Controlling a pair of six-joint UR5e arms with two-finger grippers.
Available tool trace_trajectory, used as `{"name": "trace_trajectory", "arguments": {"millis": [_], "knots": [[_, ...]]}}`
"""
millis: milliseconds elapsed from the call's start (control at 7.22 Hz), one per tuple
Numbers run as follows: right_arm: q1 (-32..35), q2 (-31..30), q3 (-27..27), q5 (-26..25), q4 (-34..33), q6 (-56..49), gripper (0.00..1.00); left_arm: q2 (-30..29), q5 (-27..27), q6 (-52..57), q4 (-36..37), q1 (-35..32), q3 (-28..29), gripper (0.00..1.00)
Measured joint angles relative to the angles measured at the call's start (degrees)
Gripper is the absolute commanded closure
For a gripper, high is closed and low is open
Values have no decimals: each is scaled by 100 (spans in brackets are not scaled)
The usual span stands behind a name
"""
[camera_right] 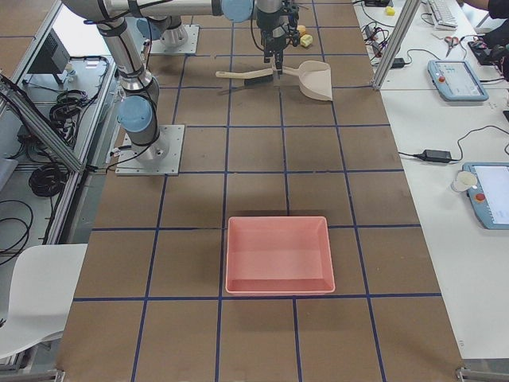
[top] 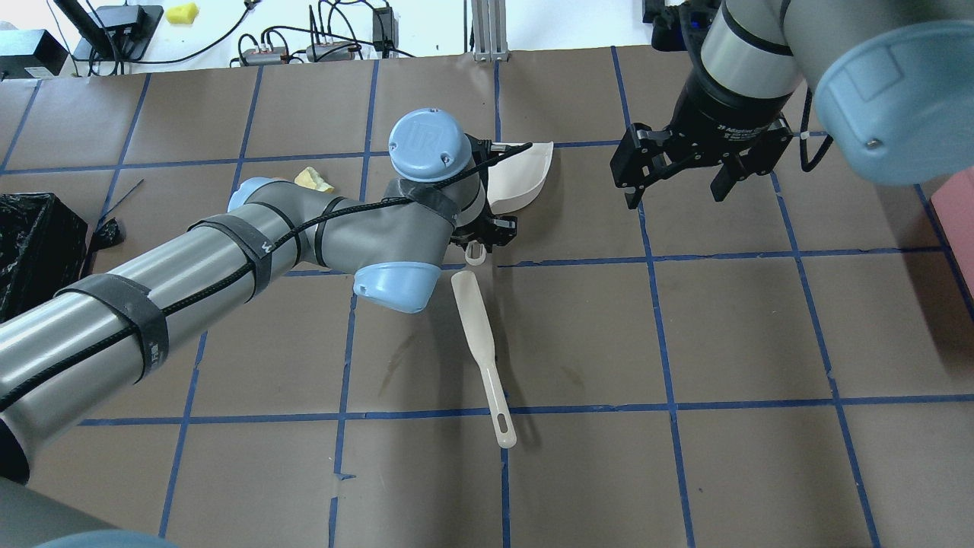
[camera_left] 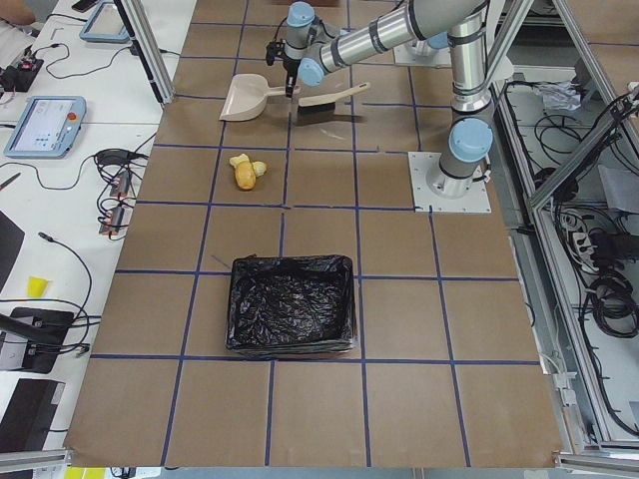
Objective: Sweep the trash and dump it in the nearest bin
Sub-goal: 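Close the left gripper on the dustpan handle and lift it, then carry the dustpan to the scraps with left gripper while right reaches for brush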
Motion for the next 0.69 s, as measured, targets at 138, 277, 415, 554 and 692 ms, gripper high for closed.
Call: {"name": "trace_trajectory", "arguments": {"millis": [138,277,415,554,692], "knots": [[4,-3,5,0,4,5,0,18,1,10,0,5,23,96],[7,-3,8,5,6,12,0,73,6,22,-2,38,58,96],[11,-2,10,8,6,16,0,157,5,66,-25,153,103,96],[14,-4,11,17,16,19,0,280,-52,216,-122,343,151,96],[30,-11,42,36,44,30,0,441,-149,462,-284,532,181,96]]}}
